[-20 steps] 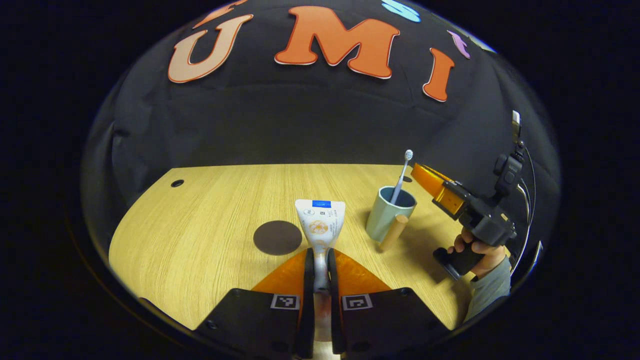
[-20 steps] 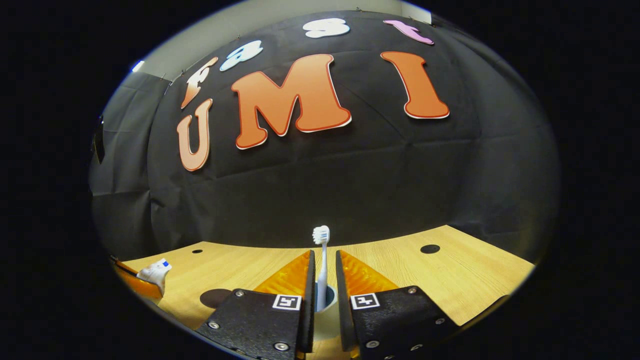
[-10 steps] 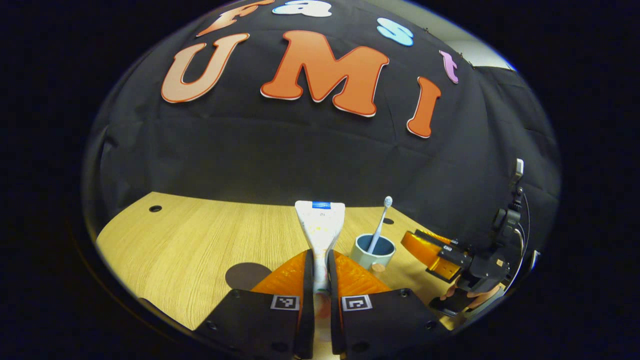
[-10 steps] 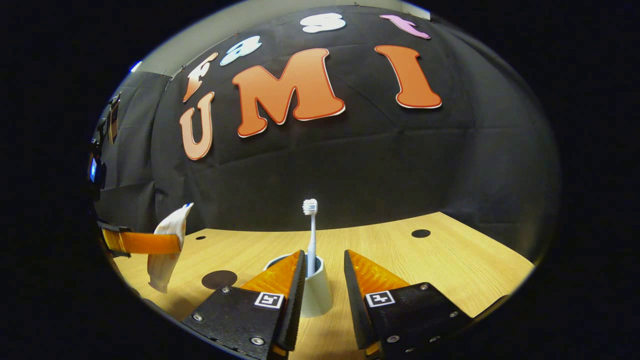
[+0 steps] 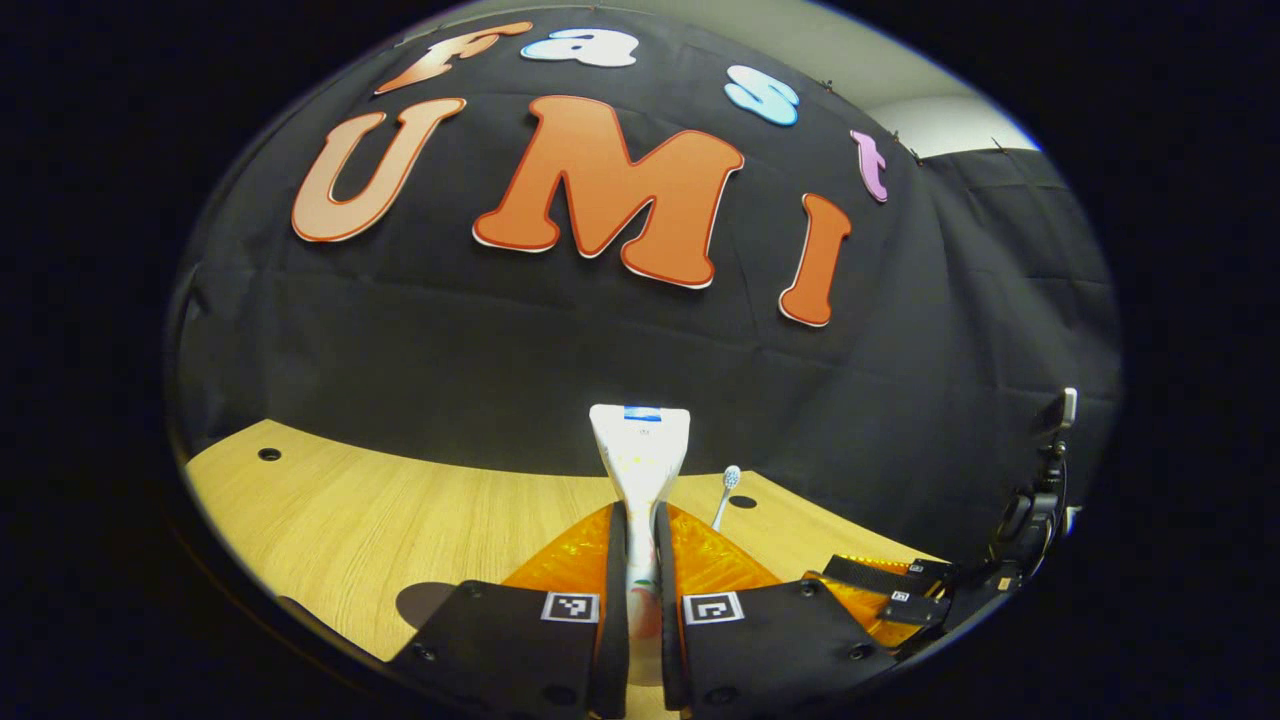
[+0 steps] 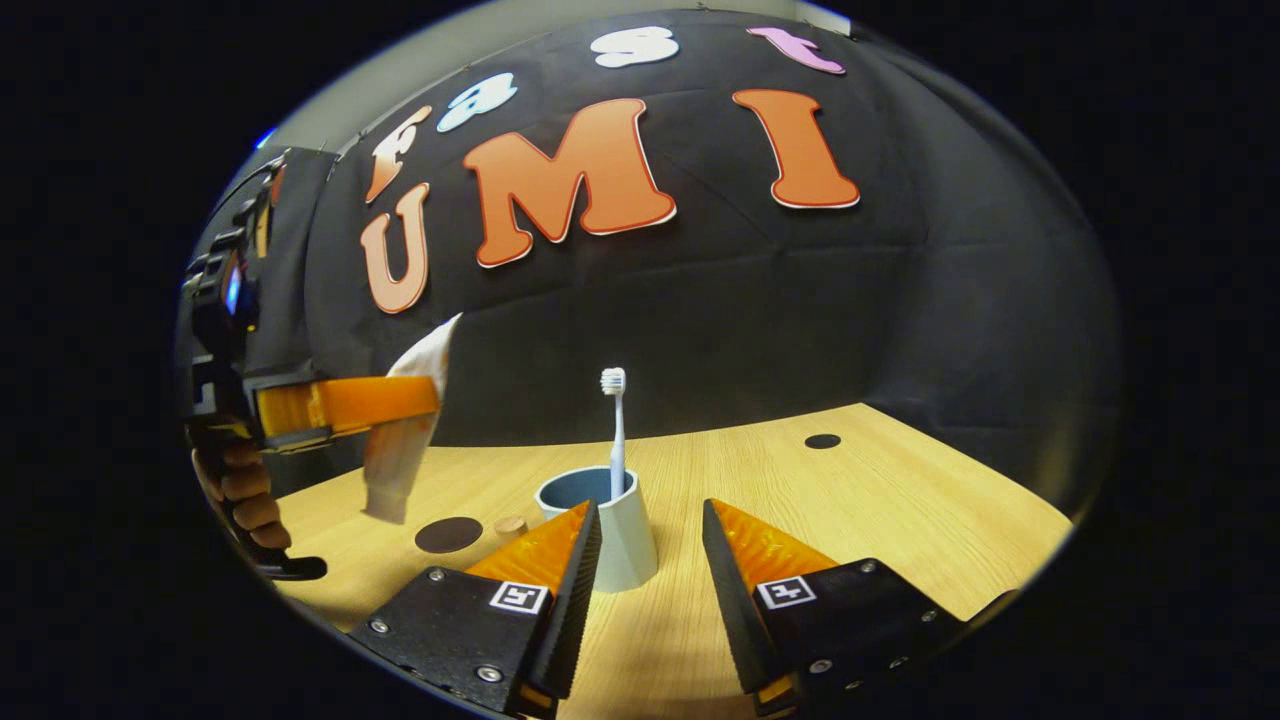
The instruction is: Put the toothbrush and toothpaste on the desktop into the cup, then pick up the cup and place it on the coaster on the desktop.
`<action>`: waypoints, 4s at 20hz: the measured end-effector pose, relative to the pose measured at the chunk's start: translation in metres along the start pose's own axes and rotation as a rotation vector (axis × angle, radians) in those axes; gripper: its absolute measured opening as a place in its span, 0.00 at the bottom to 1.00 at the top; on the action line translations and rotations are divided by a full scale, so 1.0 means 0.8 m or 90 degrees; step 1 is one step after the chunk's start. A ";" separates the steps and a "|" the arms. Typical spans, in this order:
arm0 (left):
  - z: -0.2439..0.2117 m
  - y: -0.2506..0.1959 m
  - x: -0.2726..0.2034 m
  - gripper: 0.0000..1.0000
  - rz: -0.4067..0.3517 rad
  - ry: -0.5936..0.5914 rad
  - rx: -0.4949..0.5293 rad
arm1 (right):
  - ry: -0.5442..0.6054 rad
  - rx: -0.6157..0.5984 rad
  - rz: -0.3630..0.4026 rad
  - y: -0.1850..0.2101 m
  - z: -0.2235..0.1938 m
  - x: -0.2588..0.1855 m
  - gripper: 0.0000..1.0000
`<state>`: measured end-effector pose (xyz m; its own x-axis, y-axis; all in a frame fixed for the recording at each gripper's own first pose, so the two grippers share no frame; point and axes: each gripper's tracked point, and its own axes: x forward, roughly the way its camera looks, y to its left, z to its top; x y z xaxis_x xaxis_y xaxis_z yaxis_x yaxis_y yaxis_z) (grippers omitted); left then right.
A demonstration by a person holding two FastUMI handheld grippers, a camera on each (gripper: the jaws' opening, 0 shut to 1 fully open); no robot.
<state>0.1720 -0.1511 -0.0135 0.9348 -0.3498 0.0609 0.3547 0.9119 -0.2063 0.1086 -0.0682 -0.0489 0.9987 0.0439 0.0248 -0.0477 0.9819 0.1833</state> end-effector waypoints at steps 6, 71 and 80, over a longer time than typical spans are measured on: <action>0.024 -0.023 0.036 0.17 -0.015 -0.061 -0.010 | -0.018 -0.021 0.021 0.017 0.010 -0.021 0.72; 0.077 0.116 -0.126 0.97 0.192 -0.094 0.211 | 0.134 -0.138 -0.006 0.104 0.014 -0.014 0.80; 0.063 0.175 -0.192 1.00 0.241 -0.090 0.184 | 0.330 -0.057 -0.062 0.099 -0.037 0.023 0.80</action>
<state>0.0786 0.0415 -0.0023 0.9848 0.0316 0.1706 -0.0386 0.9985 0.0380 0.1238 0.0156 -0.0627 0.8767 0.0152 -0.4808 0.0241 0.9968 0.0756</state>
